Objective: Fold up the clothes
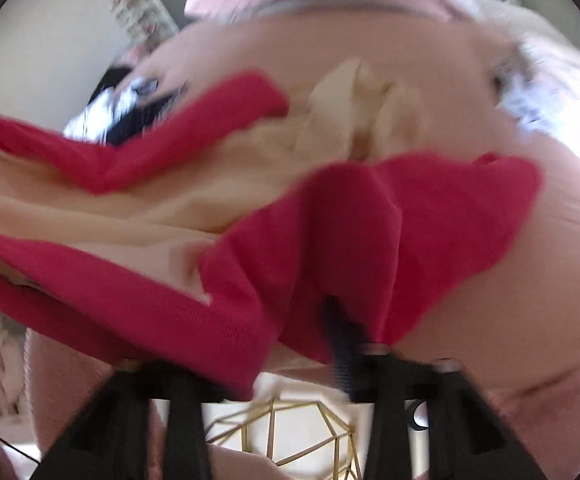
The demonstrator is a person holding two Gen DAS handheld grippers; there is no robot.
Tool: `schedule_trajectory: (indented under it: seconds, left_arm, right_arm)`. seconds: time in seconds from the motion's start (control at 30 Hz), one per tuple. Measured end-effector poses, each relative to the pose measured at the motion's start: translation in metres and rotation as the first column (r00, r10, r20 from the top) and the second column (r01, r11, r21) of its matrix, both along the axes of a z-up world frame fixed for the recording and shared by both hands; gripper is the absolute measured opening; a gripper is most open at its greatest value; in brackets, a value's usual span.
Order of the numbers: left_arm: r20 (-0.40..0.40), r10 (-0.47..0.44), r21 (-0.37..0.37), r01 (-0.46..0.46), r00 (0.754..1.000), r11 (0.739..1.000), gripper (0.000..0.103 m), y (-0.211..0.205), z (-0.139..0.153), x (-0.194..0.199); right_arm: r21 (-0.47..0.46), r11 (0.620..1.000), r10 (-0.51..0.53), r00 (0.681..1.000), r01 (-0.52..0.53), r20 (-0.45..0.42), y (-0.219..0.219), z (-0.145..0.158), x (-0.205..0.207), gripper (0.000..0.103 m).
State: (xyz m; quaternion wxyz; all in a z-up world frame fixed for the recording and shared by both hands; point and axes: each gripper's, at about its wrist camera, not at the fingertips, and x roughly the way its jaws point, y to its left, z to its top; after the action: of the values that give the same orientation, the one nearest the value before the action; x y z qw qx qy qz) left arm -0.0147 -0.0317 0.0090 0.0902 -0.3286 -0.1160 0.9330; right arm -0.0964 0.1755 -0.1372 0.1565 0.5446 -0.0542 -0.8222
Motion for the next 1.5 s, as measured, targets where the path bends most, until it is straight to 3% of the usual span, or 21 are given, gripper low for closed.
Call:
schedule_trajectory:
  seconds: [0.07, 0.13, 0.2, 0.27, 0.33, 0.4, 0.47, 0.53, 0.63, 0.7, 0.77, 0.83, 0.93, 1.0, 1.07, 1.1, 1.13, 1.2, 1.3, 1.4, 1.5]
  left_arm:
    - [0.051, 0.015, -0.018, -0.014, 0.999, 1.0, 0.004, -0.003, -0.012, -0.004]
    - [0.053, 0.019, 0.003, -0.02, 0.998, 1.0, 0.004, -0.013, -0.01, -0.013]
    - [-0.012, 0.009, 0.014, -0.009, 1.0, 1.0, 0.004, -0.02, 0.017, -0.025]
    - [-0.128, -0.015, 0.009, 0.017, 0.992, 1.0, 0.004, -0.021, 0.063, -0.032]
    - [-0.265, -0.041, -0.018, 0.038, 0.963, 0.999, 0.004, -0.015, 0.114, -0.026]
    - [-0.395, -0.082, 0.021, 0.099, 0.915, 0.995, 0.004, -0.012, 0.161, -0.006]
    - [-0.523, -0.127, 0.051, 0.18, 0.843, 0.982, 0.004, -0.008, 0.2, 0.029]
    - [-0.579, -0.132, 0.026, 0.18, 0.805, 0.983, 0.004, -0.003, 0.219, 0.055]
    - [-0.602, -0.146, 0.008, 0.189, 0.785, 0.982, 0.004, 0.001, 0.236, 0.079]
    - [-0.587, -0.151, 0.008, 0.192, 0.795, 0.981, 0.004, 0.0, 0.24, 0.081]
    - [-0.546, -0.147, 0.02, 0.189, 0.825, 0.982, 0.004, -0.002, 0.233, 0.071]
    - [-0.46, -0.126, 0.045, 0.165, 0.879, 0.985, 0.004, -0.005, 0.21, 0.046]
    - [-0.22, -0.109, 0.099, 0.133, 0.969, 0.986, 0.004, -0.012, 0.138, -0.018]
    - [-0.065, -0.092, 0.106, 0.098, 0.994, 0.99, 0.004, -0.013, 0.084, -0.073]
    - [0.01, -0.06, 0.033, 0.06, 0.998, 0.998, 0.003, -0.008, 0.066, -0.126]
    - [0.0, -0.062, 0.018, 0.062, 0.998, 0.998, 0.003, -0.005, 0.079, -0.146]
    - [-0.066, -0.07, -0.004, 0.07, 0.995, 0.998, 0.003, -0.002, 0.111, -0.156]
    - [-0.235, -0.082, -0.059, 0.069, 0.968, 0.996, 0.003, 0.005, 0.187, -0.162]
    - [-0.49, -0.099, -0.129, 0.041, 0.866, 0.991, 0.003, 0.013, 0.305, -0.125]
    - [-0.609, -0.13, -0.238, -0.024, 0.782, 0.971, 0.004, 0.025, 0.365, -0.083]
    - [-0.658, -0.162, -0.362, -0.12, 0.736, 0.924, 0.005, 0.035, 0.365, -0.048]
  right_arm:
    - [0.016, 0.999, -0.028, 0.999, 0.029, -0.037, 0.002, 0.006, -0.005, 0.007]
    - [0.101, 0.99, -0.076, 0.975, 0.098, -0.207, 0.01, 0.053, -0.013, 0.005]
    - [0.169, 0.97, -0.103, 0.922, 0.177, -0.373, 0.018, 0.101, -0.021, 0.004]
    - [0.195, 0.953, -0.096, 0.843, 0.231, -0.529, 0.02, 0.161, -0.024, 0.004]
    - [0.197, 0.939, -0.083, 0.74, 0.282, -0.667, 0.018, 0.223, -0.012, 0.004]
    - [0.127, 0.947, -0.097, 0.639, 0.295, -0.763, 0.024, 0.28, 0.014, 0.004]
    - [0.019, 0.963, -0.137, 0.547, 0.271, -0.826, 0.036, 0.333, 0.047, 0.004]
    - [-0.079, 0.975, -0.179, 0.52, 0.209, -0.835, 0.054, 0.362, 0.078, 0.004]
    - [-0.136, 0.977, -0.202, 0.502, 0.165, -0.841, 0.069, 0.381, 0.107, 0.005]
    - [-0.161, 0.977, -0.209, 0.502, 0.137, -0.84, 0.075, 0.389, 0.12, 0.005]
    - [-0.176, 0.978, -0.21, 0.515, 0.114, -0.831, 0.077, 0.388, 0.122, 0.005]
    - [-0.152, 0.977, -0.209, 0.567, 0.147, -0.796, 0.071, 0.367, 0.105, 0.004]
    - [-0.068, 0.972, -0.207, 0.679, 0.225, -0.705, 0.066, 0.304, 0.07, 0.005]
    - [-0.01, 0.965, -0.208, 0.739, 0.264, -0.641, 0.065, 0.26, 0.031, 0.005]
    - [0.039, 0.956, -0.213, 0.781, 0.29, -0.587, 0.064, 0.223, -0.009, 0.004]
    - [0.054, 0.953, -0.217, 0.795, 0.299, -0.567, 0.064, 0.211, -0.028, 0.004]
    - [0.027, 0.954, -0.228, 0.78, 0.299, -0.583, 0.068, 0.23, -0.043, 0.004]
    - [-0.055, 0.955, -0.252, 0.697, 0.293, -0.671, 0.078, 0.294, -0.055, 0.004]
    - [-0.181, 0.951, -0.293, 0.544, 0.251, -0.786, 0.092, 0.395, -0.049, 0.004]
    - [-0.223, 0.955, -0.29, 0.454, 0.196, -0.843, 0.091, 0.45, -0.02, 0.004]
    - [-0.223, 0.96, -0.272, 0.373, 0.168, -0.887, 0.082, 0.463, 0.019, 0.004]
